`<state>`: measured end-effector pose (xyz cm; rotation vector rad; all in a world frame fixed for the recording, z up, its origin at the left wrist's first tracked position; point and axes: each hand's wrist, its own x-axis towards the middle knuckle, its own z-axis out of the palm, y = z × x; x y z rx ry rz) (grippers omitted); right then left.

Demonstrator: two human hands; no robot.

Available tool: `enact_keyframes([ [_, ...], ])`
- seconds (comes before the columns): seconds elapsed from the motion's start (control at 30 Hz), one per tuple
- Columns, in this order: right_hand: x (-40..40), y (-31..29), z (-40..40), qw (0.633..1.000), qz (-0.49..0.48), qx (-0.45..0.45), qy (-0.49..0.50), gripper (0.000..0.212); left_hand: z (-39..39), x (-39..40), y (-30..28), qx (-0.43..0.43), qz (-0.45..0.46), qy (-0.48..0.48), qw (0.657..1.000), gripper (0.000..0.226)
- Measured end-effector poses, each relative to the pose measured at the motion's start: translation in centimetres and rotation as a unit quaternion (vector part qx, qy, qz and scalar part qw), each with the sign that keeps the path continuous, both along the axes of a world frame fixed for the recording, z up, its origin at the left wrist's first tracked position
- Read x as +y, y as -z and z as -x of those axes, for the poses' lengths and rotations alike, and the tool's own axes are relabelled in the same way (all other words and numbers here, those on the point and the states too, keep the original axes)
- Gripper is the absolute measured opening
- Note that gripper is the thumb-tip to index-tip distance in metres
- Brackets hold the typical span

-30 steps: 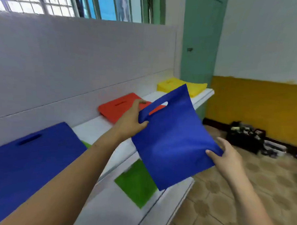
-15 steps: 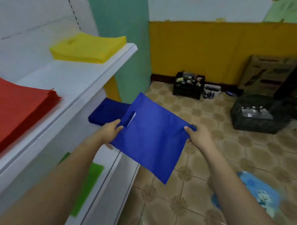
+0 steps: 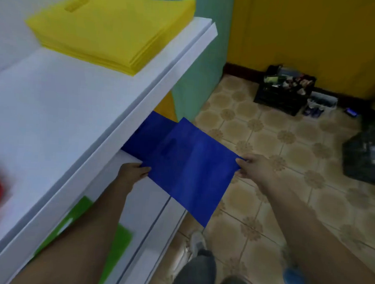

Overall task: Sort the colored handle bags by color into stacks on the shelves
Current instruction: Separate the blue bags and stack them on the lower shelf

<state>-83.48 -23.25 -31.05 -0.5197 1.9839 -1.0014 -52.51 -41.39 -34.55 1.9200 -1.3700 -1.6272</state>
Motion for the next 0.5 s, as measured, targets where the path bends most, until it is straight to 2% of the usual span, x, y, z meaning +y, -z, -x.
enact_keyframes([
  [0.13, -6.7, 1.9, 2.8, 0.999, -0.017, -0.008, -0.034, 0.015, 1.1, -4.1, 1.8, 0.007, 0.002, -0.120, 0.993, 0.029],
  [0.23, -11.1, 4.3, 4.5, 0.998, -0.021, -0.035, -0.039, 0.006, 2.5, -6.1, 3.3, 0.018, -0.025, -0.182, 0.983, 0.013],
  [0.33, -15.5, 7.2, 5.7, 0.996, -0.035, -0.028, -0.081, 0.013, 3.3, -8.4, 5.8, 0.035, -0.025, -0.241, 0.970, 0.015],
  [0.5, -22.9, 11.8, 6.7, 0.981, -0.042, 0.031, -0.184, 0.017, 3.3, -13.1, 9.0, -0.028, 0.033, -0.296, 0.954, 0.015],
])
